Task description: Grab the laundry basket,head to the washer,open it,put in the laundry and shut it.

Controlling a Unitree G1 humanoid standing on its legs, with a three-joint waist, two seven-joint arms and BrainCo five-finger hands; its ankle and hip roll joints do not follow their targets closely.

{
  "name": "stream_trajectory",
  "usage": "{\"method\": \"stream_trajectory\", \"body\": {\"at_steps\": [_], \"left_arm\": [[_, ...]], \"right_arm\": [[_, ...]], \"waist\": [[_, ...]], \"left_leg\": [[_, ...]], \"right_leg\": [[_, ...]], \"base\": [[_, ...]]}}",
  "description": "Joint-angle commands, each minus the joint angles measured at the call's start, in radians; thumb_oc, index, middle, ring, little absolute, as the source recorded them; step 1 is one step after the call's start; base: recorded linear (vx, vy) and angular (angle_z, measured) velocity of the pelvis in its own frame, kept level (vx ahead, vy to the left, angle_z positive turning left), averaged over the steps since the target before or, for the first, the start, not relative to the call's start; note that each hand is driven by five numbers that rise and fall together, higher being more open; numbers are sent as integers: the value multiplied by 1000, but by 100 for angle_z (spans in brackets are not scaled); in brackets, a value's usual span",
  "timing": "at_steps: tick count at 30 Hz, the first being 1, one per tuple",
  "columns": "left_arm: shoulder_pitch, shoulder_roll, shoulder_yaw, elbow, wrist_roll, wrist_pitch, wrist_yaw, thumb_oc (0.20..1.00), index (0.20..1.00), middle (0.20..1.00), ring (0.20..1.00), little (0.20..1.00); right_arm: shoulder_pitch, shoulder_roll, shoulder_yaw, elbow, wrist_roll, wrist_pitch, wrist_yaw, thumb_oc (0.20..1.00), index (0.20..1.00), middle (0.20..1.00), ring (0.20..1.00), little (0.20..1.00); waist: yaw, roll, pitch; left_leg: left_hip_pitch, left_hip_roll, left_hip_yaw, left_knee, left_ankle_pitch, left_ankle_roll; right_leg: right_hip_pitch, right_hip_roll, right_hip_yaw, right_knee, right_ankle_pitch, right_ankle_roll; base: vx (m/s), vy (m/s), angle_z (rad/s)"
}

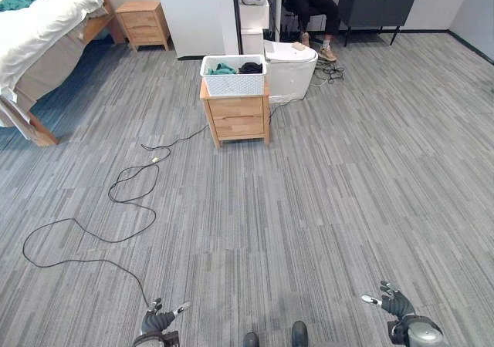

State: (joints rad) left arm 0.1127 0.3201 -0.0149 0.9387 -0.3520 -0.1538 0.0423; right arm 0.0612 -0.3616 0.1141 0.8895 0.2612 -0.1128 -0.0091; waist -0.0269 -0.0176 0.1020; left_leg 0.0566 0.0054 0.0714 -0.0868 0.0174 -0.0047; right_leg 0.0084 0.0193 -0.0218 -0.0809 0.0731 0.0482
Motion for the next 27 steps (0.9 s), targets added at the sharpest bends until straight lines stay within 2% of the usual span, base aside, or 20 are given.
{"method": "stream_trajectory", "body": {"at_steps": [1, 10, 12, 17, 19, 20, 22, 25, 27], "left_arm": [[-29, 32, 29, -7, -32, -37, 13, 1000, 1000, 1000, 1000, 1000], [-23, 28, 39, -64, -67, -37, 34, 1000, 1000, 1000, 1000, 1000], [-5, 29, 46, -106, -90, -44, 43, 1000, 1000, 1000, 1000, 1000], [3, 37, 52, -142, -105, -47, 47, 1000, 1000, 1000, 1000, 1000], [0, 43, 56, -152, -118, -46, 53, 1000, 1000, 1000, 1000, 1000], [-1, 43, 56, -151, -118, -46, 53, 1000, 1000, 1000, 1000, 1000], [-17, 56, 43, -160, -105, -49, 54, 1000, 1000, 1000, 1000, 1000], [-25, 52, 32, -144, -98, -46, 54, 1000, 1000, 1000, 1000, 1000], [-27, 50, 32, -142, -98, -47, 53, 1000, 1000, 1000, 1000, 1000]], "right_arm": [[-31, 12, -14, 2, 52, -39, -3, 1000, 1000, 1000, 1000, 1000], [-55, 13, -12, -15, 58, -39, -24, 1000, 1000, 1000, 1000, 1000], [-57, 16, -22, -39, 91, -43, -20, 1000, 1000, 1000, 1000, 1000], [-70, 16, -9, -59, 93, -42, -17, 1000, 1000, 1000, 1000, 1000], [-78, 19, 5, -71, 88, -40, -15, 1000, 1000, 1000, 1000, 1000], [-79, 20, 5, -71, 88, -41, -15, 1000, 1000, 1000, 1000, 1000], [-91, 24, 20, -73, 91, -41, -14, 1000, 1000, 1000, 1000, 1000], [-85, 24, 25, -84, 85, -42, -16, 1000, 1000, 1000, 1000, 1000], [-86, 21, 27, -84, 85, -43, -18, 1000, 1000, 1000, 1000, 1000]], "waist": [[-8, -40, -16], [3, -38, 5], [8, -35, 21], [20, -42, 34], [31, -56, 44], [31, -56, 44], [26, -61, 65], [13, -58, 68], [6, -54, 71]], "left_leg": [[26, -32, 22, 14, -4, -27], [-5, -38, 28, 72, -29, -18], [-13, -43, 27, 107, -62, -6], [-38, -48, 23, 147, -83, 6], [-50, -62, 3, 162, -97, 23], [-52, -63, 3, 163, -98, 23], [-58, -66, -23, 180, -101, 29], [-26, -66, -52, 166, -105, 27], [-7, -68, -59, 153, -107, 27]], "right_leg": [[43, -64, 14, 30, -22, 75], [29, -85, 11, 61, -35, 79], [21, -95, 22, 90, -51, 88], [1, -109, 30, 125, -57, 99], [-40, -123, 33, 221, -57, 117], [-41, -124, 33, 224, -59, 117], [-94, -117, 43, 326, -37, 120], [-142, -93, 28, 304, -48, 100], [-172, -87, 14, 287, -33, 96]], "base": [[0, 0, 0], [15, 12, -1], [40, 90, -2], [4, 68, -14], [36, 142, -5], [30, 50, 2], [72, 62, 5], [161, 51, 14], [185, 38, 16]]}}
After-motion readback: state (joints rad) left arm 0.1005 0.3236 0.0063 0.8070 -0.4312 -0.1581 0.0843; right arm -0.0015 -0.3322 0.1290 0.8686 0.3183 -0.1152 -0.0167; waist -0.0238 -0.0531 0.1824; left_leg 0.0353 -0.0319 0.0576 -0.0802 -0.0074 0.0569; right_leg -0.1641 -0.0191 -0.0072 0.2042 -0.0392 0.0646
